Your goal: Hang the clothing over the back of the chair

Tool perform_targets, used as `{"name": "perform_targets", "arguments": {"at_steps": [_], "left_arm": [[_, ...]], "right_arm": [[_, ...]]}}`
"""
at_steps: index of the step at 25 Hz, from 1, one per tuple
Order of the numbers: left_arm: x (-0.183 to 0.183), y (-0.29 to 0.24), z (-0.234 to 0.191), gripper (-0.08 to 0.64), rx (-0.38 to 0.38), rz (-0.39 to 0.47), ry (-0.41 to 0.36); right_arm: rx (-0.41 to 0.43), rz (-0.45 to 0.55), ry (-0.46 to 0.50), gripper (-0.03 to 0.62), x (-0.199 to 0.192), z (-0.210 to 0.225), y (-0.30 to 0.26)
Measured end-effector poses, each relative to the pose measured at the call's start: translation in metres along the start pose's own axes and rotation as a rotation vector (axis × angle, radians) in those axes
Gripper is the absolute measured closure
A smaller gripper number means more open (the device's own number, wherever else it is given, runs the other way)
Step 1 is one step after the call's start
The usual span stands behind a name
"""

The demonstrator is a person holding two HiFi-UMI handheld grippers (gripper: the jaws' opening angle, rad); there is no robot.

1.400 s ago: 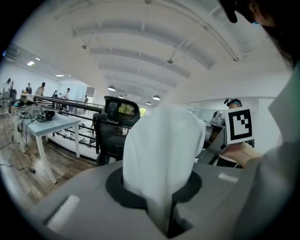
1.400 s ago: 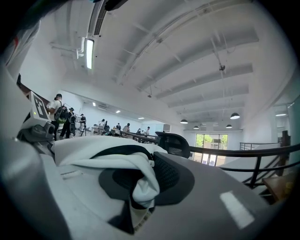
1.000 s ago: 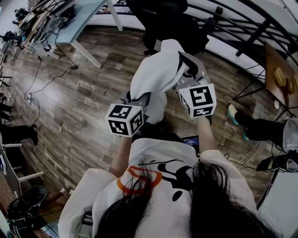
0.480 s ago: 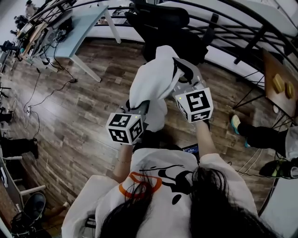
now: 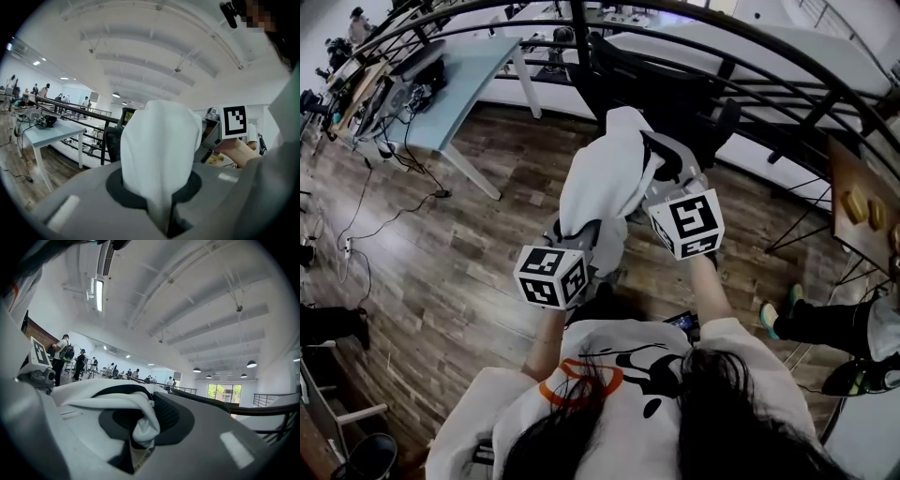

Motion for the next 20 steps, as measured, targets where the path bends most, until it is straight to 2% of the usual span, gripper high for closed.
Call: {"name": "perform_targets", "arguments": {"at_steps": [7,14,20], "left_arm": [[0.023,-0.020,-0.050,0.382,-0.028,0.036,0.003],[0.051,-0.043,-0.072,0.382,-0.097,0.097,-0.002],[0.082,-0.069,-0.080,0.382,-0.146,0.151,-0.042]], "right_arm": [[0.009,-0.004,0.072,0.505,0.004,0.002,-0.055],[-0.003,0.027,0.158,0.505,0.027,0.014,-0.087],[-0.014,0.039,0.230,0.505,0.050,0.037,-0.107]]}}
Point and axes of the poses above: the fingertips, and each gripper's own axes: y backward along the fingers, z to its right, x out of its top, the point moved 10 cm from there along y, backward along the fingers, and after that the axes turned 13 degrees about z, right-handed, at the moved point
